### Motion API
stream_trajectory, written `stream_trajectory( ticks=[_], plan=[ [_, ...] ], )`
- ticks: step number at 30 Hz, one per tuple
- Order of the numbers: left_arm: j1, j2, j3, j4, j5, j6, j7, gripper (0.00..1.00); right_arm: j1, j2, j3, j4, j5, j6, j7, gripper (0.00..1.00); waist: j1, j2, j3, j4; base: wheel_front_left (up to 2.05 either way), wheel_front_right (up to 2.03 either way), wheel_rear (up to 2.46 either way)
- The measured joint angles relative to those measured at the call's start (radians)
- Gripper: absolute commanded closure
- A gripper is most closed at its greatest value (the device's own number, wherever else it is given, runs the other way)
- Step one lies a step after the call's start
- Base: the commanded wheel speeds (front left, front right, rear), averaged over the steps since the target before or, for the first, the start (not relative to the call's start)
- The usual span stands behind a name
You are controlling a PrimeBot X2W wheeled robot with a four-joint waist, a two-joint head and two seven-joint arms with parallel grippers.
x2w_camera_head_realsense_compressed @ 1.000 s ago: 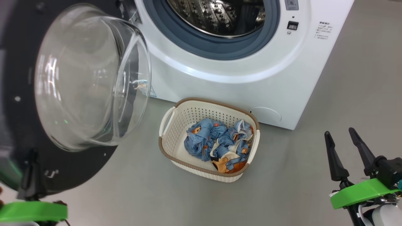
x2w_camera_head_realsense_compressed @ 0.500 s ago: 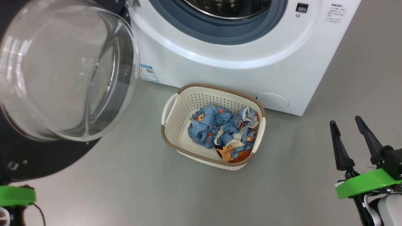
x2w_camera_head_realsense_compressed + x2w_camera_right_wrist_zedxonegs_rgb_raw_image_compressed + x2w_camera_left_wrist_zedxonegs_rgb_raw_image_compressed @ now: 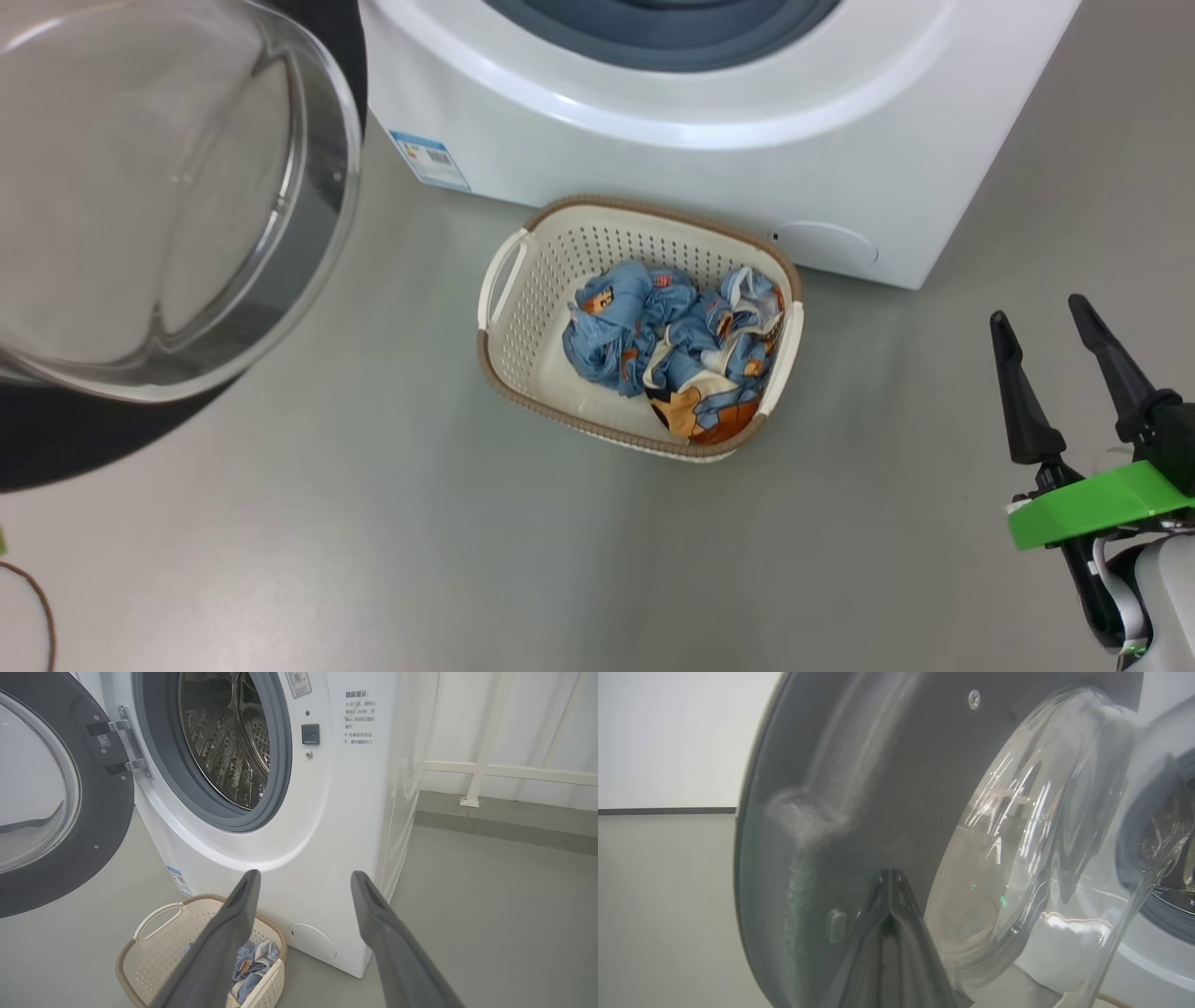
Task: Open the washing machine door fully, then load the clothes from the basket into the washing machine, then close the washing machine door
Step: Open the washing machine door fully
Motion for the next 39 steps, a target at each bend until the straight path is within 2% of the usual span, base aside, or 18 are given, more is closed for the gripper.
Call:
stream_trajectory(
  ticks=[11,21,30,39],
  plan=[
    [-0.134,0.038,0.119,0.144,0.08,-0.024,0.0,1.0,-0.051,-0.016,0.004,0.003,-0.012,0.0,0.0,0.0,0.0,0.0,0.08,-0.001,0.0,0.0,0.0],
    [-0.233,0.081,0.175,0.251,0.151,-0.026,0.0,1.0,-0.085,-0.035,0.006,-0.001,-0.026,0.0,0.0,0.0,0.0,0.0,0.15,-0.011,0.0,0.0,0.0],
    [-0.269,0.091,0.211,0.284,0.198,-0.026,0.0,1.0,-0.103,-0.041,0.006,-0.006,-0.027,0.0,-0.003,0.0,0.0,0.0,0.187,-0.026,0.0,0.0,0.0],
    [-0.273,0.092,0.241,0.293,0.239,-0.026,0.0,1.0,-0.103,-0.027,0.006,-0.001,-0.027,0.0,-0.004,0.0,0.0,0.0,0.165,-0.038,0.0,0.0,0.0]
  ],
)
